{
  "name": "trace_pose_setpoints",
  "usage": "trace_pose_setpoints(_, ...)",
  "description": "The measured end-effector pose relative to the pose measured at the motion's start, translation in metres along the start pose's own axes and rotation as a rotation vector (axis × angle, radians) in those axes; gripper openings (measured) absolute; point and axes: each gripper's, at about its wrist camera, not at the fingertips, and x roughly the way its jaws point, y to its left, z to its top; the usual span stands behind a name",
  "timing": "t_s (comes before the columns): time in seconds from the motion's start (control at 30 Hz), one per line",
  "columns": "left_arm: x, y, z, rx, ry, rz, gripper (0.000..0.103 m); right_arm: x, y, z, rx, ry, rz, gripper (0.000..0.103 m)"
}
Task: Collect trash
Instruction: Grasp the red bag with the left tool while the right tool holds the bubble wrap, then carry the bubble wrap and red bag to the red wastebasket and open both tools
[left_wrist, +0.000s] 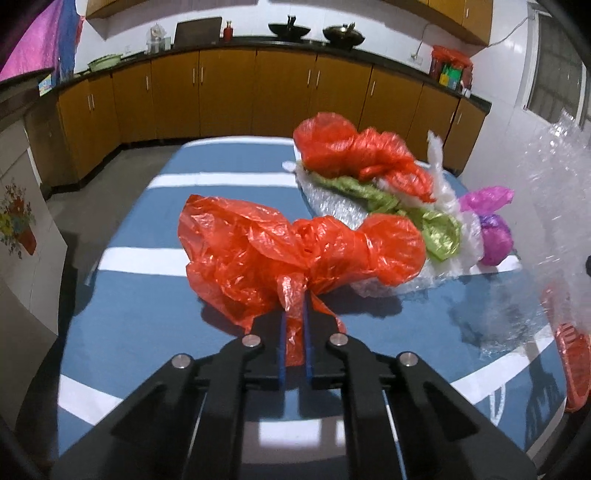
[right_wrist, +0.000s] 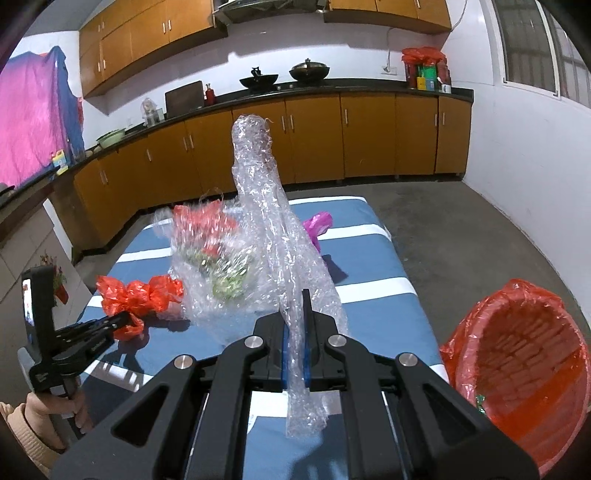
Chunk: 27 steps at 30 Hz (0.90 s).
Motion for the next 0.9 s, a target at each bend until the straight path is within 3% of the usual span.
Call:
trace_pose_setpoints(0.43, -0.063, -0.024, 0.007, 0.036, -0.11, -0.067, 0.007, -0.032, -0.023, -0.003, 0.041, -0.05, -0.039, 0.006)
trace_pose_setpoints(0.9, -0.088, -0.117, 0.008, 0.141, -0.143, -0.238, 0.007, -0.077, -0.095, -0.012, 0.136, -0.097, -0.187, 0.006)
